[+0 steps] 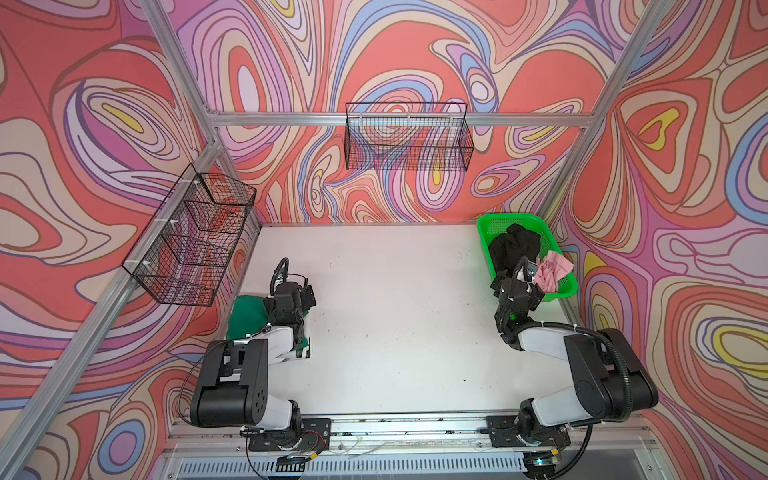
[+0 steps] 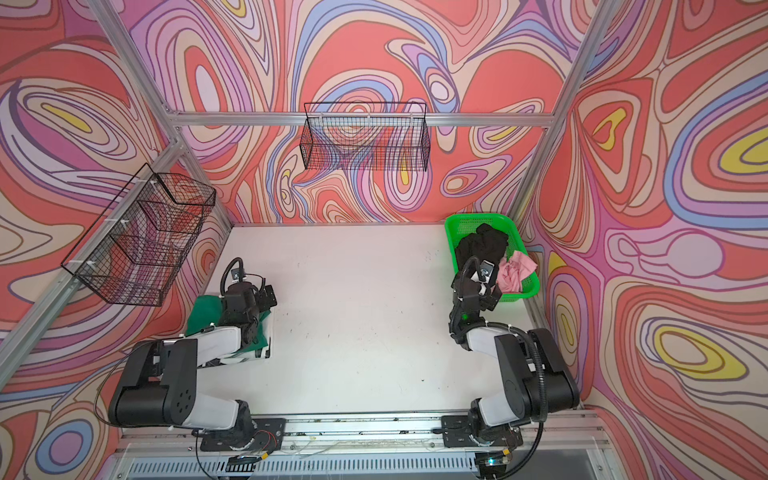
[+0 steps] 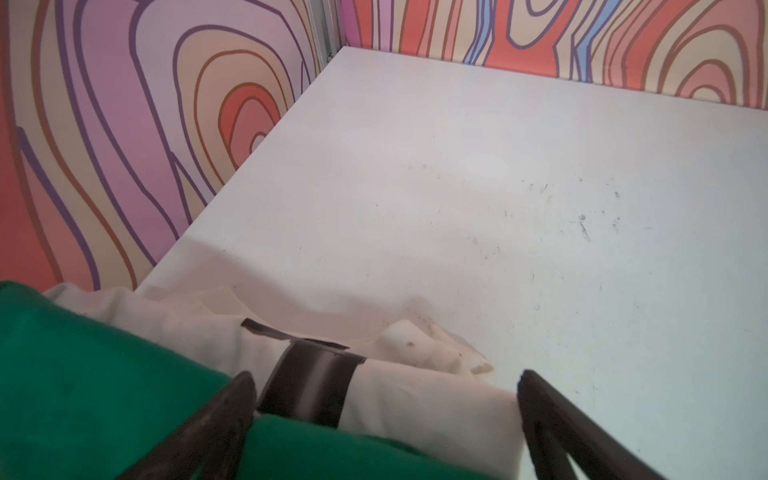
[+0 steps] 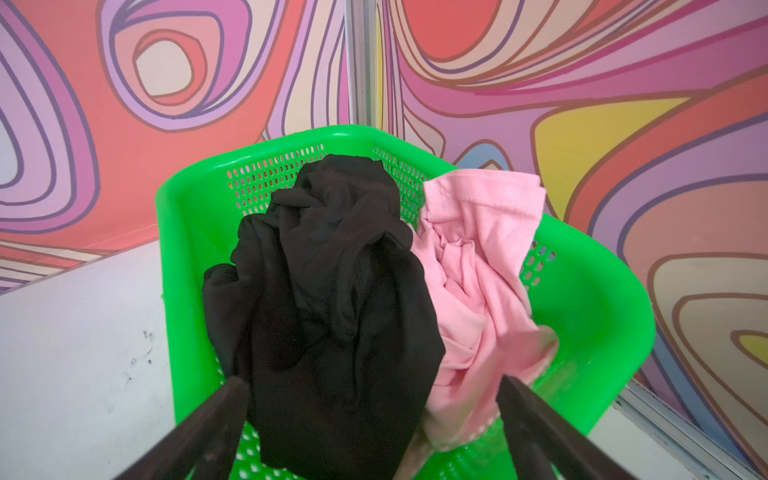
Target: Fold and stack the t-shirts
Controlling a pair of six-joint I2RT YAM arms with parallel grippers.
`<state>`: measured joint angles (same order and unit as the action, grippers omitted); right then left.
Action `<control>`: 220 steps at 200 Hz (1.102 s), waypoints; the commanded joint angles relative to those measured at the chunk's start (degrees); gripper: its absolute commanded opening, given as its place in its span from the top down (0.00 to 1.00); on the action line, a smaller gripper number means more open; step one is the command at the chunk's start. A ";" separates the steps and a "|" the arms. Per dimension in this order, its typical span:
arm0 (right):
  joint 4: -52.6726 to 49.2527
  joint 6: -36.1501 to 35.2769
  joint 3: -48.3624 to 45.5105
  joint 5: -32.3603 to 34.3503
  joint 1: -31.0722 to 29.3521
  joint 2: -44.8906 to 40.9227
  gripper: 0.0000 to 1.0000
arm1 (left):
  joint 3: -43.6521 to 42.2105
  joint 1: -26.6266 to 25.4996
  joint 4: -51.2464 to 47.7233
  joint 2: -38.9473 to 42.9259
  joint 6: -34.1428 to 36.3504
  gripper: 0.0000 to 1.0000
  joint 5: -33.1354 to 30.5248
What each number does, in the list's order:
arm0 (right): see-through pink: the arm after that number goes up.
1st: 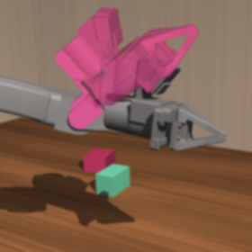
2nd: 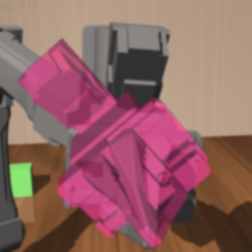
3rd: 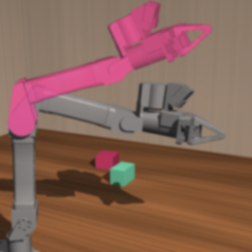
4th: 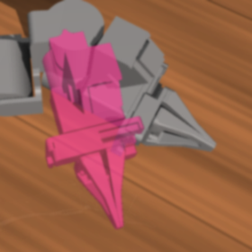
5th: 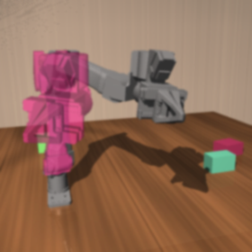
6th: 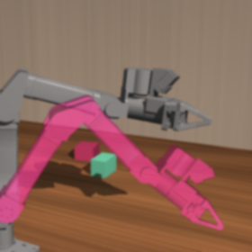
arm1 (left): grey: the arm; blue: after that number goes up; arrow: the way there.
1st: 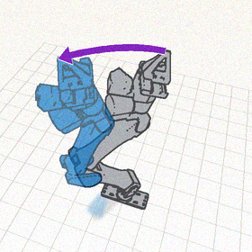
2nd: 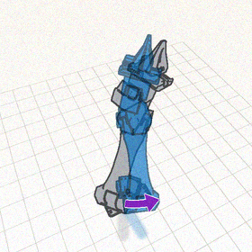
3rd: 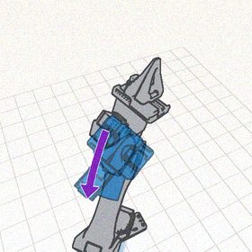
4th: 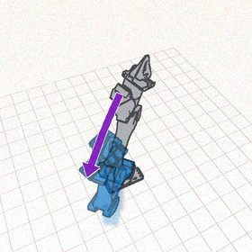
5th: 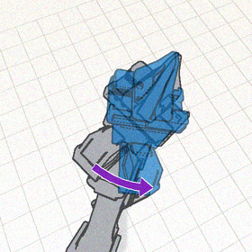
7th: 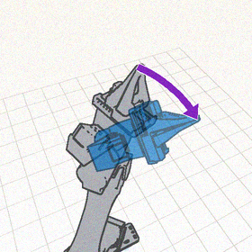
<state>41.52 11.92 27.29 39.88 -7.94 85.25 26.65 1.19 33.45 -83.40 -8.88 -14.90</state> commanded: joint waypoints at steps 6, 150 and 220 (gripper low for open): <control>4.86 -2.54 -1.38 -0.83 0.34 1.19 0.02 | -4.89 -1.89 15.21 -2.23 4.63 0.00 3.46; 20.80 -6.50 -5.58 -4.58 0.67 8.07 0.02 | -5.21 -3.41 18.40 -5.20 7.43 0.00 5.14; 20.67 -9.66 -4.35 -14.52 1.04 10.17 0.02 | -5.40 -3.56 18.67 -5.24 7.48 0.00 4.97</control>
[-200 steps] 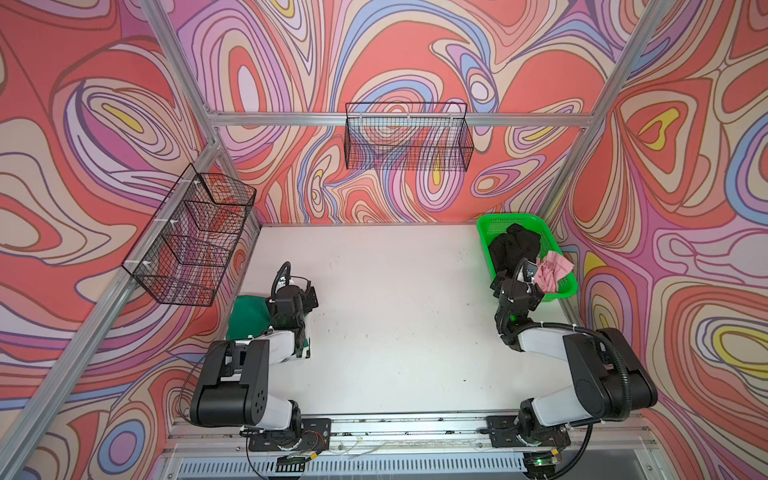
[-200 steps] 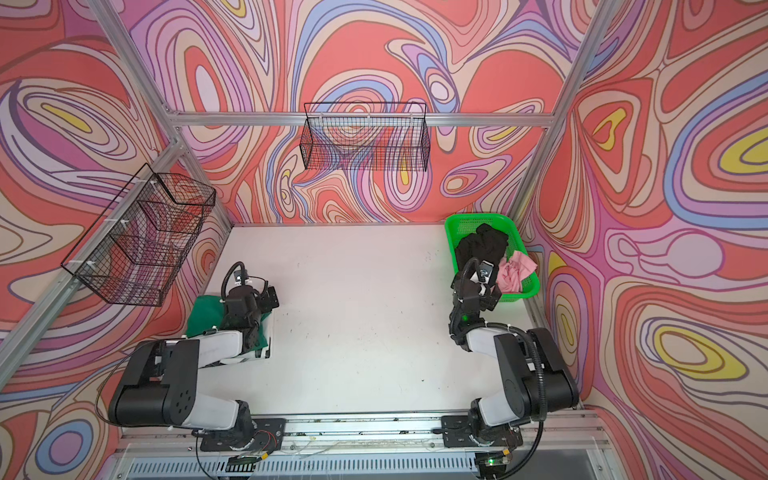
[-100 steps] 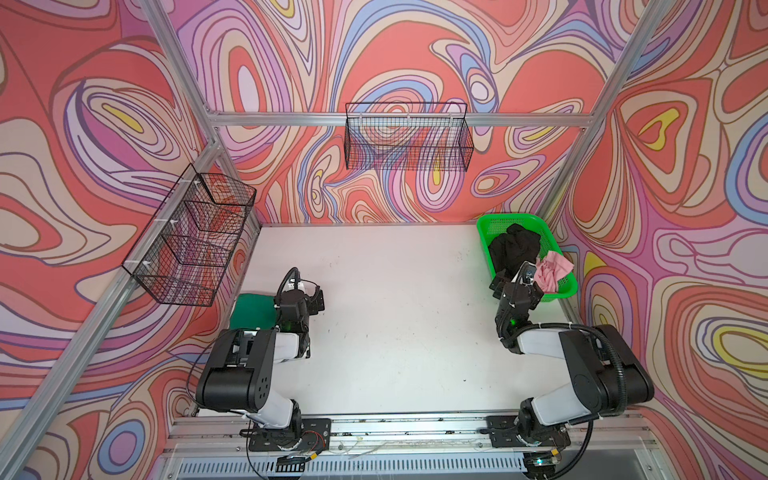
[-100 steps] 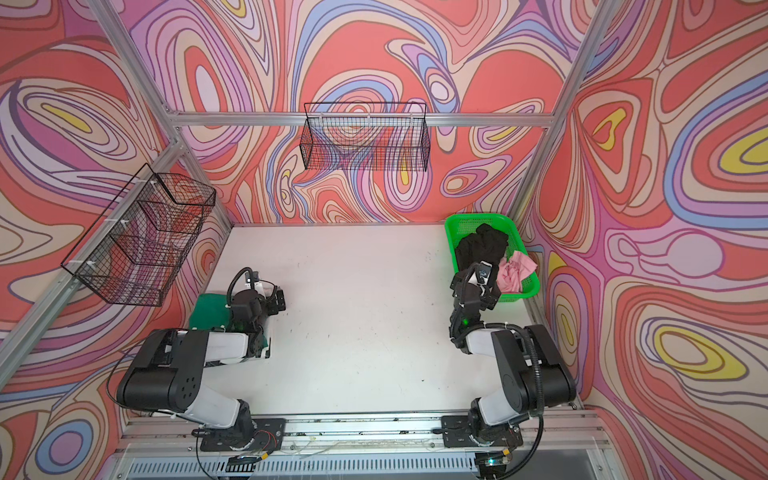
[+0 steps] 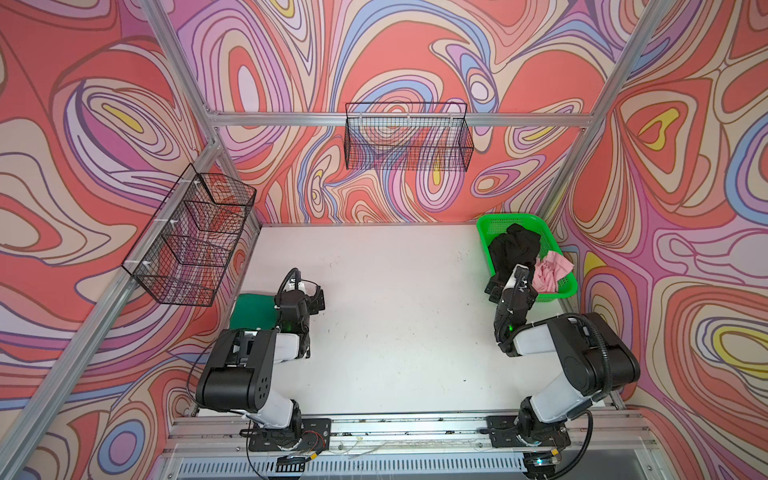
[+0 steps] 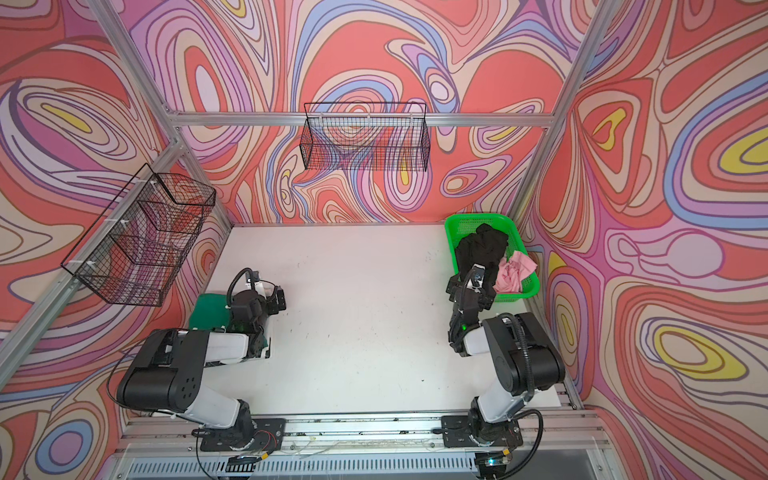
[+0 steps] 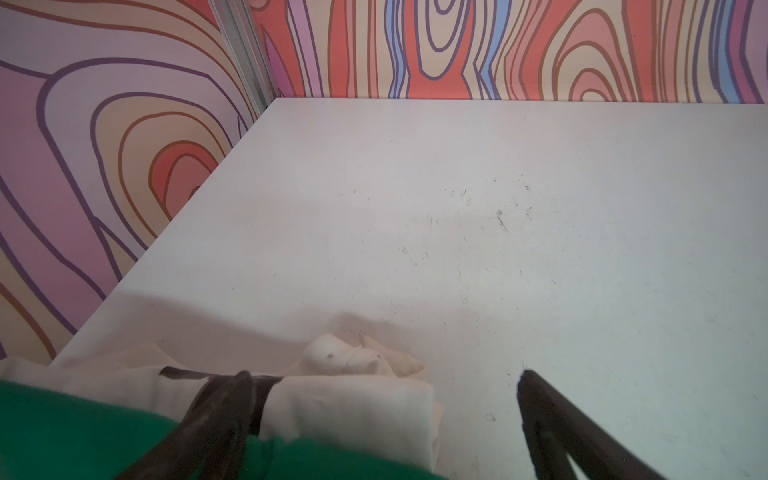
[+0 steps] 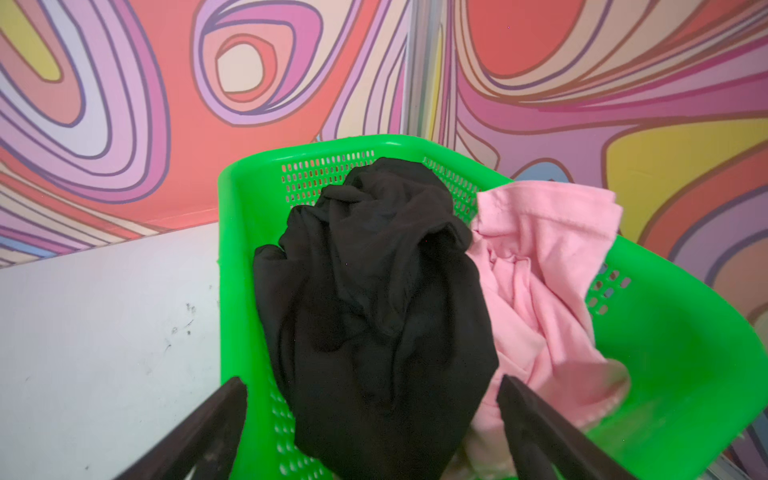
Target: Fold and stack the t-shirts
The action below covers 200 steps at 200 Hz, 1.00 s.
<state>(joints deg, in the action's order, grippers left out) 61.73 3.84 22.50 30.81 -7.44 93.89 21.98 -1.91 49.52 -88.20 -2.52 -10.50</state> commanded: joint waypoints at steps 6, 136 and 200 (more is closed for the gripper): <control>0.15 -1.56 0.64 -6.15 0.63 1.69 0.02 | -0.75 -0.46 2.61 -0.39 1.14 0.00 0.61; 5.44 -1.27 -1.23 -11.38 2.83 4.05 0.02 | -0.90 -0.81 2.96 -0.39 1.22 0.00 -0.04; 5.41 -1.20 -1.17 -11.38 2.83 4.11 0.02 | -0.92 -0.81 2.95 -0.39 1.29 0.00 -0.04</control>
